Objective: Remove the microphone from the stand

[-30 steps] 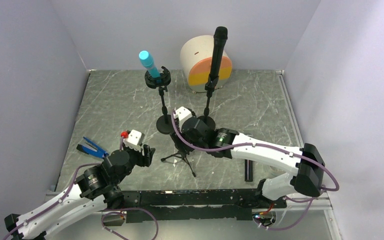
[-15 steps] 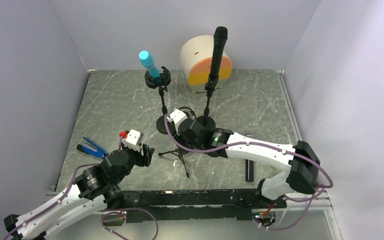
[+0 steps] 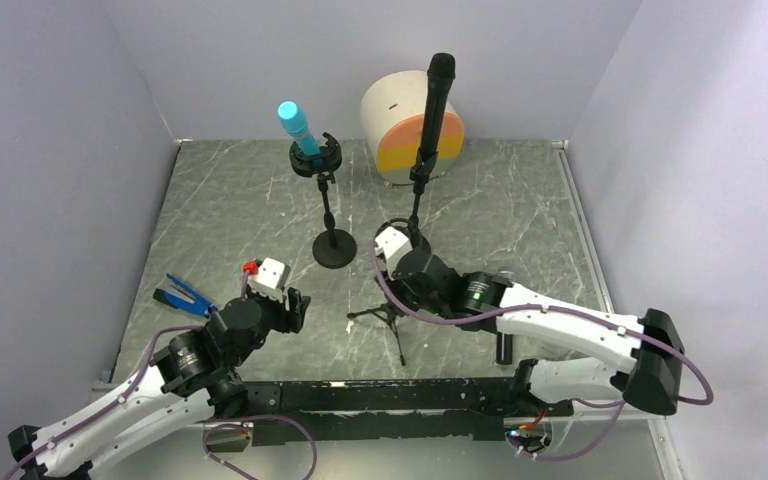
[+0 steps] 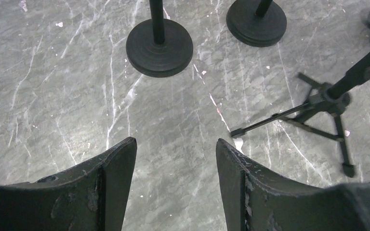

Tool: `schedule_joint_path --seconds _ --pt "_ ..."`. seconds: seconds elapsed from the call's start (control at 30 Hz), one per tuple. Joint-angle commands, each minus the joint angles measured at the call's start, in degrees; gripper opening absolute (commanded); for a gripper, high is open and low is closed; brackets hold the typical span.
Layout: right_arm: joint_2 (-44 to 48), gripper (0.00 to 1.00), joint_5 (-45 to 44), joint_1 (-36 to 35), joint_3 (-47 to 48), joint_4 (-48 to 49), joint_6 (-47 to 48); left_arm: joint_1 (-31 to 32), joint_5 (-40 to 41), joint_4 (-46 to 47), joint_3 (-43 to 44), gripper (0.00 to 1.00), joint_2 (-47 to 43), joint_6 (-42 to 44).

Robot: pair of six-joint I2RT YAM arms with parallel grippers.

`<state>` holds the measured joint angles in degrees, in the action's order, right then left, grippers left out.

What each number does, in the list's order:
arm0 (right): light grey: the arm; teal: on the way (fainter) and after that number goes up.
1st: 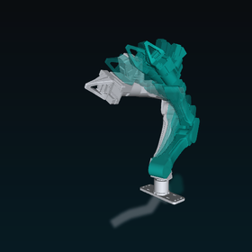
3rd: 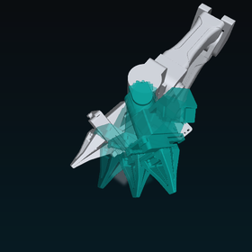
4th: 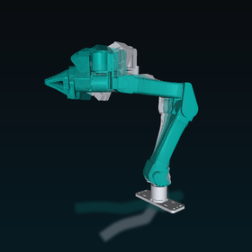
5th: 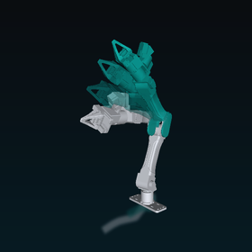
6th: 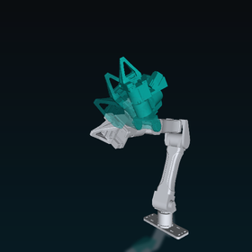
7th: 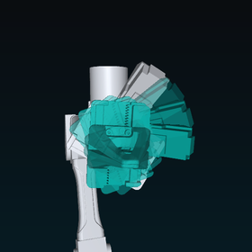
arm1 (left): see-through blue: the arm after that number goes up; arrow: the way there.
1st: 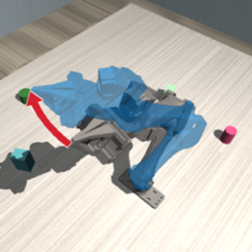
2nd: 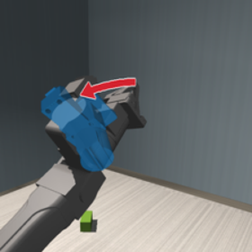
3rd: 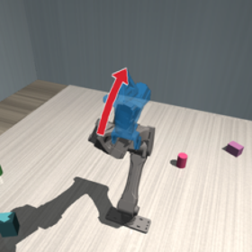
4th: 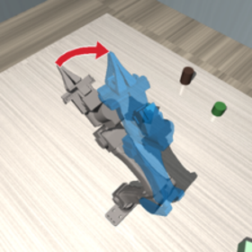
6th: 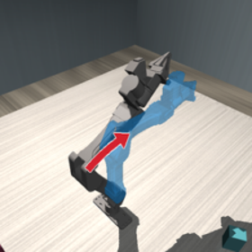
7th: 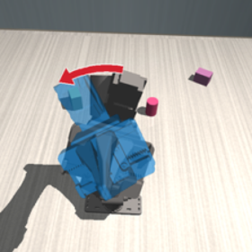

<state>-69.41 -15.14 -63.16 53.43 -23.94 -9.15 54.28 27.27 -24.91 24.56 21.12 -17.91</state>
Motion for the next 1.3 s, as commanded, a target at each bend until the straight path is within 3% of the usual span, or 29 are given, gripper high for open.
schedule_joint_path --seconds 0.0,0.2,0.37,0.57,0.73,0.8,0.87,0.93,1.1,1.27 --pt "6.7 0.21 -4.9 3.3 -1.5 -0.8 1.6 -0.1 -0.3 2.8 1.7 0.66 1.3 -0.8" --pt "12.9 0.22 -3.0 14.4 -5.0 -1.4 4.5 -0.1 -1.2 4.5 1.3 0.66 2.4 -0.8" --pt "14.7 0.22 -0.9 24.0 -7.9 4.6 9.4 -0.1 -1.5 5.8 0.9 0.66 2.6 -0.6" --pt "13.2 0.22 6.5 27.8 -7.0 4.1 10.8 -0.1 -1.2 3.9 1.9 0.66 2.6 -0.5" --pt "16.6 0.29 10.2 27.8 -9.7 6.1 3.9 -0.1 -0.7 3.5 1.0 0.66 0.7 -1.0" --pt "17.3 0.41 8.0 27.8 -9.8 5.9 -0.7 -0.1 -0.9 3.7 0.7 0.66 0.3 -1.1" --pt "16.7 0.60 6.8 28.0 -9.2 5.3 -6.6 -0.1 -0.9 3.9 0.5 0.66 0.3 -1.3" --pt "14.9 0.68 7.3 28.5 -8.2 4.9 -12.0 -0.1 -1.1 4.4 0.4 0.66 0.8 -1.4" --pt "9.3 0.70 11.2 32.2 -6.5 5.4 -22.4 -0.1 -1.9 4.6 1.3 0.66 2.5 -1.4" --pt "6.7 0.69 19.3 39.5 -7.2 9.8 -26.9 -0.1 -1.9 3.6 2.0 0.66 2.2 -1.2"
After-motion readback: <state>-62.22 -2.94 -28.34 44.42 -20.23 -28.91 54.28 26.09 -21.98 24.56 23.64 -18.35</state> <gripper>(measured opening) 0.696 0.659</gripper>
